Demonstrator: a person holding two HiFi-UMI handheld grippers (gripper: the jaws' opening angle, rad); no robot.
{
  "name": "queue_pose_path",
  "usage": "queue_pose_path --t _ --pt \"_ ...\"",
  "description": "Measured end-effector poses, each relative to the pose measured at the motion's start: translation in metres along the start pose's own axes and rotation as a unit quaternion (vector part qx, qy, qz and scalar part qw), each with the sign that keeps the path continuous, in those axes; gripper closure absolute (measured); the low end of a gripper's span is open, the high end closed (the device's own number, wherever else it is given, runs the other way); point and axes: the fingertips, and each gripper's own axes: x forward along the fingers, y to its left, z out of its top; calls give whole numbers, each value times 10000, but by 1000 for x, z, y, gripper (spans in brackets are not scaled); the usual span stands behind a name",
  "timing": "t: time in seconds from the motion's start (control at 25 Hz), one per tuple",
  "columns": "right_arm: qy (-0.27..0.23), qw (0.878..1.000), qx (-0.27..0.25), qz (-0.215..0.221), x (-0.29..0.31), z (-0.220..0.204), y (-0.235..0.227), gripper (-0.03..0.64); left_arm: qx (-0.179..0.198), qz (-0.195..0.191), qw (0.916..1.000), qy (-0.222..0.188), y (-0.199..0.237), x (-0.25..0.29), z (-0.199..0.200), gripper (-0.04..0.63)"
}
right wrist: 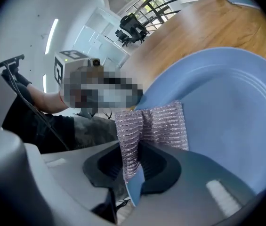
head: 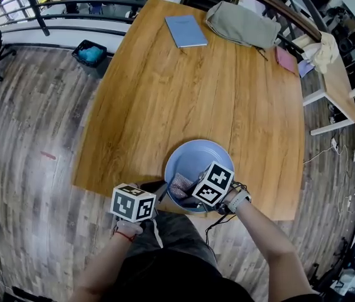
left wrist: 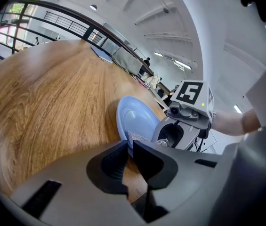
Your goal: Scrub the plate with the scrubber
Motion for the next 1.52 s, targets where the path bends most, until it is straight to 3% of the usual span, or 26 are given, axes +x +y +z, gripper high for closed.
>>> queue_pose_path --t 0.16,0.4,0.6,0.96,1.24,1.52 --pt "-283 9996 86 2 -10 19 -13 528 -4 26 10000 -26 -2 2 0 563" --pt "-733 9962 340 -330 -37 39 -42 529 -27 38 10000 -49 -1 1 -1 565" --pt "-1001 9900 549 -834 -62 38 -69 529 26 42 10000 -25 0 0 0 566" --pt "-1581 9742 1018 -1247 -89 17 -88 529 134 96 9999 -3 -1 -2 0 566" --pt "-1685 9641 1260 -1623 -98 -16 -93 528 214 142 9997 8 -1 -1 0 566" --pt "-1411 9688 1343 -1535 -79 -43 -72 528 215 139 9997 13 -1 0 -1 566"
